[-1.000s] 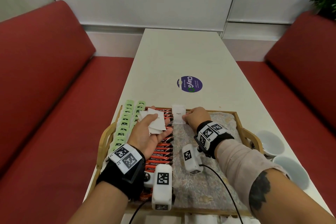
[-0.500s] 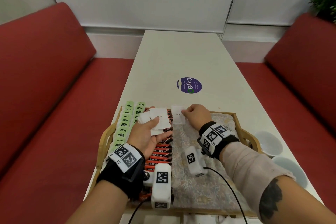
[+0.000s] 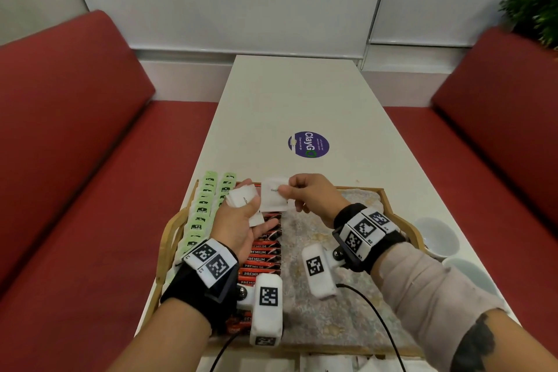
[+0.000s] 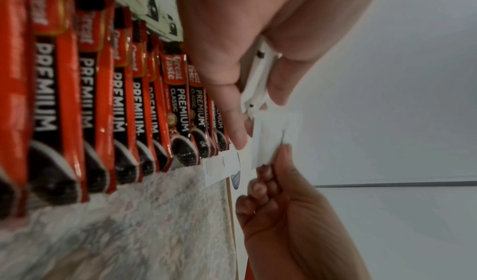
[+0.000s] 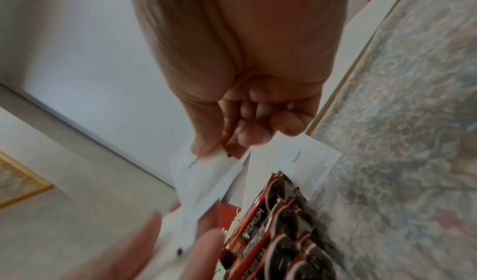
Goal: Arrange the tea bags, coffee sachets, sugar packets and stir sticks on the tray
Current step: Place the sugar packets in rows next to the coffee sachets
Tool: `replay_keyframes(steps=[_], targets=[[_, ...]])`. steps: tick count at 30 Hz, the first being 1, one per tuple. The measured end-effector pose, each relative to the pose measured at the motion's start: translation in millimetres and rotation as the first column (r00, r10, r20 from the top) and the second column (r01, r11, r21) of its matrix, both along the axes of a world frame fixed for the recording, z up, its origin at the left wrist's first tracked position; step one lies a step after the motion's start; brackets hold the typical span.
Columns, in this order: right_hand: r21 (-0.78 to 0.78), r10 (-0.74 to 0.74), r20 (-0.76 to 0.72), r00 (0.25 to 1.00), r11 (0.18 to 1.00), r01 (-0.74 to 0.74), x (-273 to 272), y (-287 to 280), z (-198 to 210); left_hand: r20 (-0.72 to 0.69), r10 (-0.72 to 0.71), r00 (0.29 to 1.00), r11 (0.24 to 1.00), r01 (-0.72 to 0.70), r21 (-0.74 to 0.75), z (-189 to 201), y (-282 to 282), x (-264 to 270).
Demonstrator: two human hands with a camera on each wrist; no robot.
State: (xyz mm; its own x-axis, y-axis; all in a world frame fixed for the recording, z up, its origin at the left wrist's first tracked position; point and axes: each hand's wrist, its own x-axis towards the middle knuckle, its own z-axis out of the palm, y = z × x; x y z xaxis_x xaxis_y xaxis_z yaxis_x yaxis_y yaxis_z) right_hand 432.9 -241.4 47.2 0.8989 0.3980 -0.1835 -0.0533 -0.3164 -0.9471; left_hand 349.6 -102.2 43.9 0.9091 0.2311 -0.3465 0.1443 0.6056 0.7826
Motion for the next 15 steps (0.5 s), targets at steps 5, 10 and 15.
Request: replay_keyframes(steps=[5, 10, 15], targets=[[-0.026, -0.291, 0.002, 0.957, 0.956, 0.291, 16, -13, -21, -0.018, 0.035, 0.999, 0.999, -0.035, 0.001, -3, 7, 0], [-0.197, -0.334, -0.002, 0.943, 0.924, 0.327, 21, -18, -43, -0.013, 0.028, 1.0, 1.0, -0.029, -0.013, -3, 8, 0], [-0.302, -0.292, 0.046, 0.955, 0.907, 0.292, 24, -12, -50, -0.009, 0.024, 1.0, 0.999, -0.024, -0.024, -2, 6, 1]])
